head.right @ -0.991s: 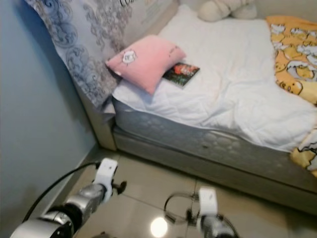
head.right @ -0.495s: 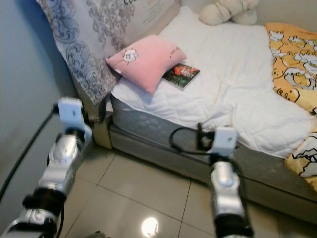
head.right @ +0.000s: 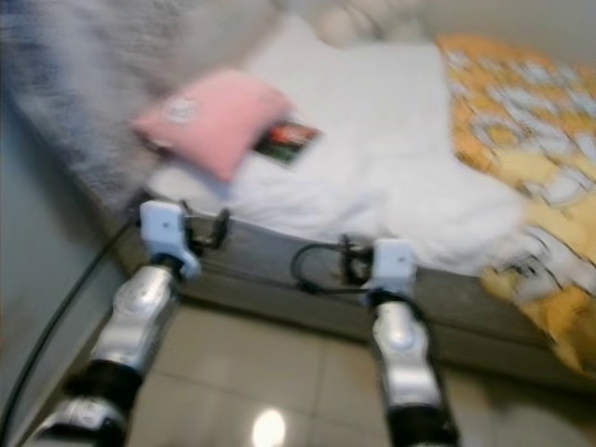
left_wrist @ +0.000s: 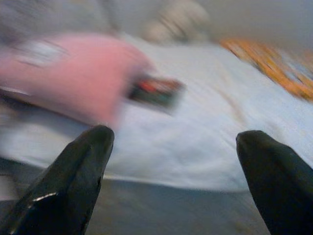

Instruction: Clean up the room

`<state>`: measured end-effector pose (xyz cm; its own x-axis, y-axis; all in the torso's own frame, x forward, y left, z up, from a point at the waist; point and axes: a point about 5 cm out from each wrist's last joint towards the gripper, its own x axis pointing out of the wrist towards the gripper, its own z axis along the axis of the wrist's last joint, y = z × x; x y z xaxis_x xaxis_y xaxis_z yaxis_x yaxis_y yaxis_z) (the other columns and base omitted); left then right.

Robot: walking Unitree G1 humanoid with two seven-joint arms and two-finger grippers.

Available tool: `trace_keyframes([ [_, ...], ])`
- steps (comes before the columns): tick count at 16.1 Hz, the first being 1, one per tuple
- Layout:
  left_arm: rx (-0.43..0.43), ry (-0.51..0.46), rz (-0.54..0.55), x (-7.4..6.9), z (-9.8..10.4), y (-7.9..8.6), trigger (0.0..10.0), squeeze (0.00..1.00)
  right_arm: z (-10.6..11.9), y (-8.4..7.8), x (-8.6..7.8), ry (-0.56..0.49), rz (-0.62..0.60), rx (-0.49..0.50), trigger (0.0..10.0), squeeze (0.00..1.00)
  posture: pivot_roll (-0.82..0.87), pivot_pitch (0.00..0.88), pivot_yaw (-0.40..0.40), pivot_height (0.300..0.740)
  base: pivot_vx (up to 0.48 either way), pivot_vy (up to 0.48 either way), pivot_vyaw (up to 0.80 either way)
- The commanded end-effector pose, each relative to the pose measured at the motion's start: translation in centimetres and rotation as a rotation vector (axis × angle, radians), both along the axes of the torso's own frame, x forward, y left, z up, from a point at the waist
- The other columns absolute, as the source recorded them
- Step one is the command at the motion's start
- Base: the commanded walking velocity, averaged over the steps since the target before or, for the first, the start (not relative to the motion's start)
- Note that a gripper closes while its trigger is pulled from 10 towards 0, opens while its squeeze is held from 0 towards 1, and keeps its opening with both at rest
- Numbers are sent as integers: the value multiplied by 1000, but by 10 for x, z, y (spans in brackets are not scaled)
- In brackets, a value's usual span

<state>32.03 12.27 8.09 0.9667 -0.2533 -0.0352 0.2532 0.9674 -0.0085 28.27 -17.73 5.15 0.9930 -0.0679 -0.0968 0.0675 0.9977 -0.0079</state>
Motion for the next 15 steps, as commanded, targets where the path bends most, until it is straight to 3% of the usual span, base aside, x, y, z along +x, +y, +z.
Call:
trace_keyframes([
  [1,32,-14,12,3,3,8,10000,0,4,3,3,-9,-1,17,10000,0,97,0,-65,740,0,0,-712],
  [6,63,-31,38,15,13,16,10000,0,0,0,0,24,-17,19,10000,0,78,0,-53,740,0,0,-714],
  [8,-3,4,58,12,6,21,10000,0,-1,1,-3,9,1,21,10000,0,67,0,-46,740,0,0,-725],
  [10,51,26,80,15,3,19,10000,0,-3,5,-4,15,20,11,10000,0,62,0,-41,740,480,0,0],
  [15,54,15,112,23,10,18,10000,0,-5,8,-2,20,47,5,10000,0,61,0,-41,740,480,0,0],
])
